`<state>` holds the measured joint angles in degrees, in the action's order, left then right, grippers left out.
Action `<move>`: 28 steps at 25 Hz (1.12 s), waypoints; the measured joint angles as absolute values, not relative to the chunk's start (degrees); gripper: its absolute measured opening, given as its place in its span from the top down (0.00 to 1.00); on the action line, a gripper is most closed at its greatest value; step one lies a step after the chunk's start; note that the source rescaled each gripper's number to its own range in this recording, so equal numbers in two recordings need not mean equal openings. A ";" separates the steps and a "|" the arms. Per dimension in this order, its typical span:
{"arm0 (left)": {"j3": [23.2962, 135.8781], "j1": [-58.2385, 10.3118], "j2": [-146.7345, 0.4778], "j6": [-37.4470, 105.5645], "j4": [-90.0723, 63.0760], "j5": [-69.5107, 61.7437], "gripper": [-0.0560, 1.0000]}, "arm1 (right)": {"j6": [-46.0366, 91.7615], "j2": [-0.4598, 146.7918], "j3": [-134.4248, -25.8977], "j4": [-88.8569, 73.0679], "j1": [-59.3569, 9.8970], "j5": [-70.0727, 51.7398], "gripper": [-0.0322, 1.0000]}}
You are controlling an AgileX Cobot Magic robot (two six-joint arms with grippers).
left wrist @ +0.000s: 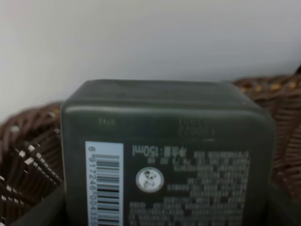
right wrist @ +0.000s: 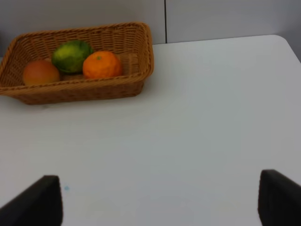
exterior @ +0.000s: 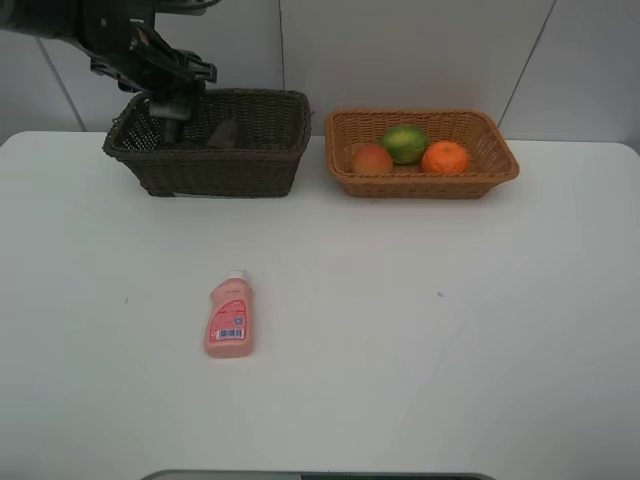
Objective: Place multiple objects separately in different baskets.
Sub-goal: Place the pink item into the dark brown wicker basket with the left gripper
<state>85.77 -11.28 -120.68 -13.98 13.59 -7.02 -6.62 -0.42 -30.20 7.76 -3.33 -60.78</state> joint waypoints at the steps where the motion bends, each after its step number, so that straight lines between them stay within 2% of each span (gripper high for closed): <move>1: 84.72 -11.28 -120.69 -13.98 13.59 -5.85 0.52 | -6.62 -0.42 -30.20 7.76 -3.33 -60.78 0.09; 20: 82.37 -11.28 -122.39 -13.98 13.42 -2.24 0.51 | -6.62 -0.42 -30.20 7.76 -3.33 -60.78 0.09; 21: 82.37 -11.28 -122.39 -13.98 13.42 -2.24 0.42 | -6.62 -0.42 -30.20 7.76 -3.33 -60.78 0.09; 23: 82.37 -11.24 -122.39 -13.98 13.42 -1.44 0.17 | -6.62 -0.42 -30.20 7.76 -3.33 -60.78 0.09; 24: 82.37 -11.24 -122.39 -13.98 13.42 -1.17 0.10 | -6.62 -0.42 -30.20 7.76 -3.33 -60.78 0.09; 26: 82.37 -11.24 -122.34 -13.98 13.42 -1.22 0.03 | -6.62 -0.42 -30.20 7.76 -3.33 -60.78 0.09; 28: 82.37 -11.24 -122.12 -13.98 13.42 -1.28 0.02 | -6.62 -0.42 -30.20 7.76 -3.33 -60.78 0.09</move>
<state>82.37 -11.24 -122.12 -13.98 13.42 -1.28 -6.62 -0.42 -30.20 7.76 -3.33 -60.78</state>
